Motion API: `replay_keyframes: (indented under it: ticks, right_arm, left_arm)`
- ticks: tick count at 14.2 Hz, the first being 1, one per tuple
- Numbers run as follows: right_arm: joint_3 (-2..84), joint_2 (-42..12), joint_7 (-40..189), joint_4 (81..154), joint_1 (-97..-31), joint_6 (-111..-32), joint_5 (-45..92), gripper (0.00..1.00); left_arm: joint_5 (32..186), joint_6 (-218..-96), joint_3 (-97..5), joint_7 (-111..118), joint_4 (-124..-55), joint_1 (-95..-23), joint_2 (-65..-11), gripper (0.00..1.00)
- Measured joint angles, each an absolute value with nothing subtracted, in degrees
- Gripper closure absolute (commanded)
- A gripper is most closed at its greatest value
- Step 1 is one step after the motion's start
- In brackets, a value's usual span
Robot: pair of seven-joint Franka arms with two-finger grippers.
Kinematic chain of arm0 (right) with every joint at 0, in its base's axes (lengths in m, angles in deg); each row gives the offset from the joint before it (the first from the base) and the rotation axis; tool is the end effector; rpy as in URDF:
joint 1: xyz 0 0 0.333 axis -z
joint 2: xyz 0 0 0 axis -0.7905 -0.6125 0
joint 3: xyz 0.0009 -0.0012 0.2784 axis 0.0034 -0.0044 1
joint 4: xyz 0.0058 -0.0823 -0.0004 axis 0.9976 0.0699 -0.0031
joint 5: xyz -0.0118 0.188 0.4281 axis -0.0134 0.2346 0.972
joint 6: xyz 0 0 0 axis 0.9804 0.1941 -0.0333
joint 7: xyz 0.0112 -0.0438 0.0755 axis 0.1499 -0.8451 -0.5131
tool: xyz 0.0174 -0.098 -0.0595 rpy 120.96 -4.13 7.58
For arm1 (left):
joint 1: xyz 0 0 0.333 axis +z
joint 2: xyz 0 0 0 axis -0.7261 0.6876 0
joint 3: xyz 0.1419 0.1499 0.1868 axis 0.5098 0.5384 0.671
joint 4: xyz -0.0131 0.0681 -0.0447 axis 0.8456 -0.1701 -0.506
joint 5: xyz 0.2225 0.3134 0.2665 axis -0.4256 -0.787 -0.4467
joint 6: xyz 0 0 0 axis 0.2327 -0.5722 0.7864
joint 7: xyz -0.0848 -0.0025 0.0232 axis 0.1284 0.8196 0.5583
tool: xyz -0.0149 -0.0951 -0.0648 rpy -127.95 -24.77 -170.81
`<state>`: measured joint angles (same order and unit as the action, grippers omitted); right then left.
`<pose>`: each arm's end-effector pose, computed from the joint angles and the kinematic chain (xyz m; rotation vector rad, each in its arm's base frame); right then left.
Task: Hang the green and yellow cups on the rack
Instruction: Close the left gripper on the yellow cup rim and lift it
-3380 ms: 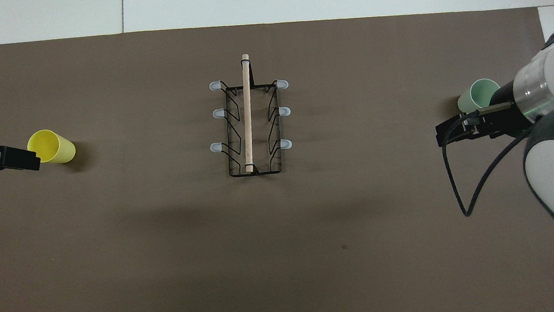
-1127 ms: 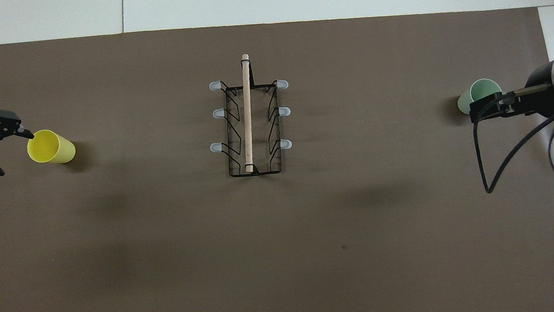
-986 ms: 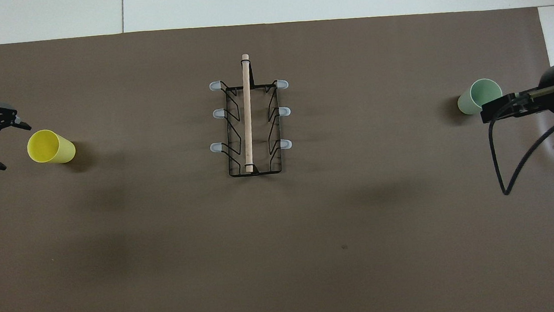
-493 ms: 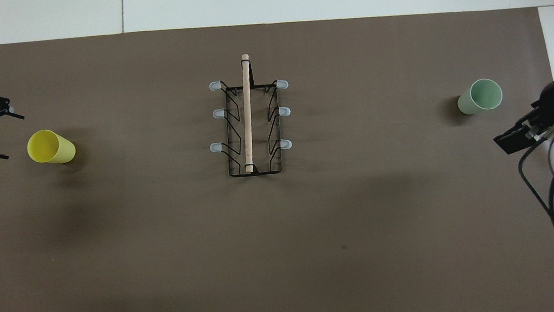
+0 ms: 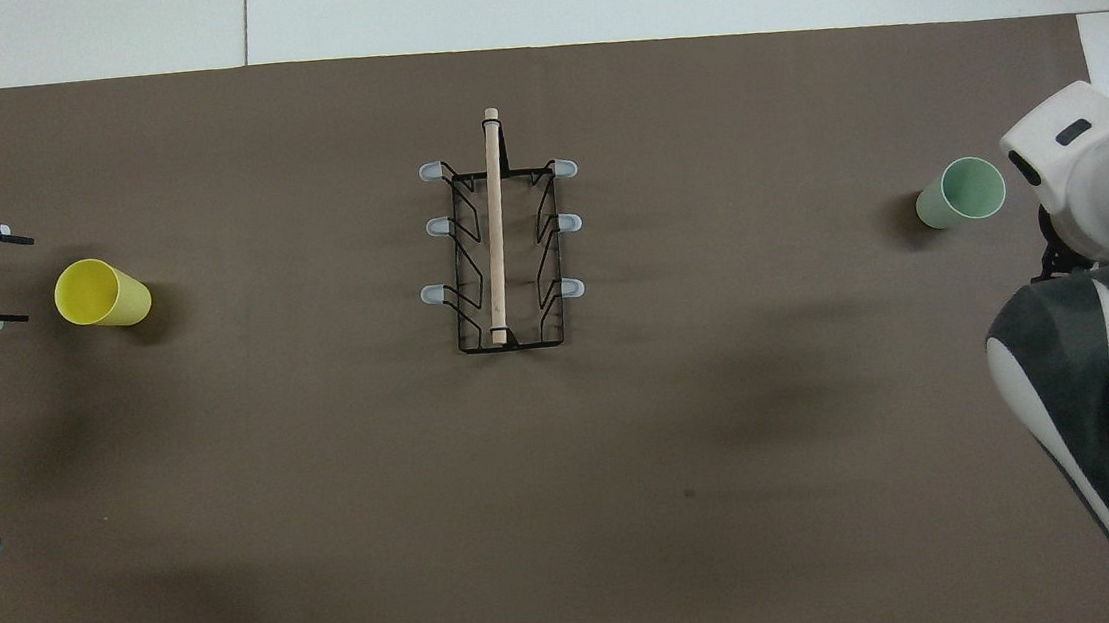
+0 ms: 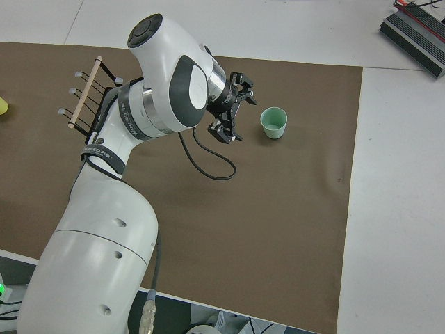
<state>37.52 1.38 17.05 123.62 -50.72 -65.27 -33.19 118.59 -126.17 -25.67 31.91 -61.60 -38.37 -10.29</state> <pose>0.6355 -0.0084 0.4382 2.1505 1.7118 -0.2675 0.7072 0.2532 0.2434 2.1325 1.7926 -0.2998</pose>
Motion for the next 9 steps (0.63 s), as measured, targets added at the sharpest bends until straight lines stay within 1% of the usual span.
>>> replay_keyframes:
  ticks: [3,6,9]
  right_arm:
    - [37.74,1.45,14.21,123.81,-52.43,-65.24,-37.68,0.0]
    - [37.65,1.6,10.19,123.83,-52.56,-65.1,-39.61,0.0]
    - [37.65,1.79,9.66,123.83,-52.56,-64.77,-41.0,0.0]
  left_arm:
    - [125.67,-126.52,-25.65,37.22,-66.23,-38.05,-10.81,0.0]
    - [134.21,-127.41,-25.67,41.21,-73.0,-38.08,-13.37,0.0]
    - [139.2,-129.71,-25.82,41.9,-79.81,-38.41,-16.04,0.0]
